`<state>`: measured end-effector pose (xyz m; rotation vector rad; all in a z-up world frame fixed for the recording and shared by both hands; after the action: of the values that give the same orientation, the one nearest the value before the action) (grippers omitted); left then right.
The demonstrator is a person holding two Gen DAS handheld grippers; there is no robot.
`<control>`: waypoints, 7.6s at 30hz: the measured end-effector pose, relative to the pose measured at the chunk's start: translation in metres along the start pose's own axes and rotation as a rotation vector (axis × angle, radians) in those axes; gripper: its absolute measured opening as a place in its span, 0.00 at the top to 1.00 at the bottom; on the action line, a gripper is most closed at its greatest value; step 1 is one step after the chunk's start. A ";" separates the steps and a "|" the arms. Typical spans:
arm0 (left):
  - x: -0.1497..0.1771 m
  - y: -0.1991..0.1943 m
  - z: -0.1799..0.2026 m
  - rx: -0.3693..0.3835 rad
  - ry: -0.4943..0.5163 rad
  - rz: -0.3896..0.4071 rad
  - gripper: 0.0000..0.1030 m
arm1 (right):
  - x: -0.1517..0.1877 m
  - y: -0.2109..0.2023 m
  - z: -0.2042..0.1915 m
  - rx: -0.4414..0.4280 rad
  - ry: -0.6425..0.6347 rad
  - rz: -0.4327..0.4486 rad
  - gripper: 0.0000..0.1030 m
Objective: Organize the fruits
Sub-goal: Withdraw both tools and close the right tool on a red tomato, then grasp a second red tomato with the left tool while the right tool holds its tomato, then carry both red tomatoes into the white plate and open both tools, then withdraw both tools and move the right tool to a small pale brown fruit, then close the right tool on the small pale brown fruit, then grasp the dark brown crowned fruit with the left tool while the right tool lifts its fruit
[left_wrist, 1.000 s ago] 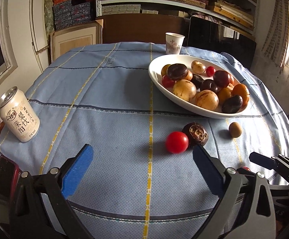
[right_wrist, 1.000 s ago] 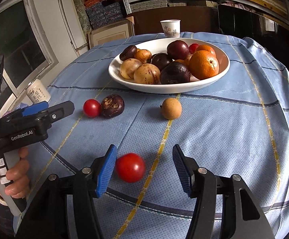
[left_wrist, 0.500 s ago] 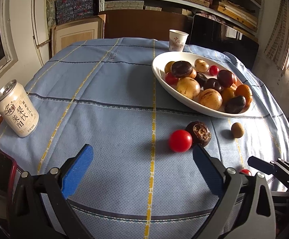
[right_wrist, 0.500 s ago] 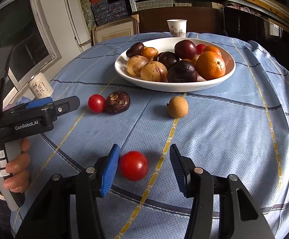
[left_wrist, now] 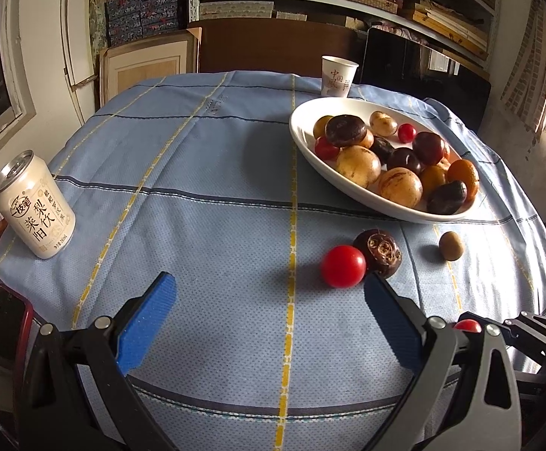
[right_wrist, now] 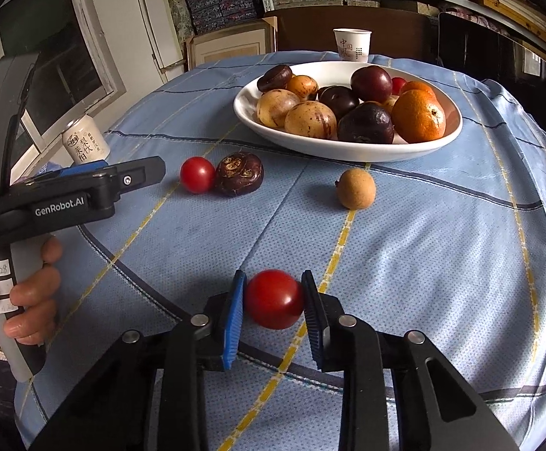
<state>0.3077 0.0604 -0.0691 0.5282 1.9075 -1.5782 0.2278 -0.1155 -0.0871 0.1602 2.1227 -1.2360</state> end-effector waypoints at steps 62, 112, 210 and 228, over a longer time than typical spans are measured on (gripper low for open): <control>-0.004 -0.013 0.036 0.239 0.120 0.057 0.71 | -0.004 -0.021 0.013 -0.037 0.080 0.124 0.71; -0.117 -0.003 0.060 0.086 0.037 0.120 0.07 | -0.122 -0.040 0.074 -0.014 0.193 0.338 0.49; -0.017 0.042 0.102 0.162 0.250 -0.022 0.37 | -0.049 -0.027 0.064 0.097 0.191 0.180 0.72; -0.009 0.029 0.097 0.114 0.252 0.007 0.60 | -0.046 -0.024 0.066 0.112 0.191 0.171 0.72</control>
<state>0.3523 -0.0273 -0.0957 0.8147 2.0013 -1.6893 0.2856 -0.1723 -0.0637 0.5172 2.1480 -1.2801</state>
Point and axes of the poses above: each gripper's, at about its wrist camera, not at the fingertips, and y roughly the way its jaws point, z to its right, x to its underside, the point moved 4 cm from there along y, roughly the way its jaws point, and after that the axes turned 12 degrees about -x, right-handed, at the moved point
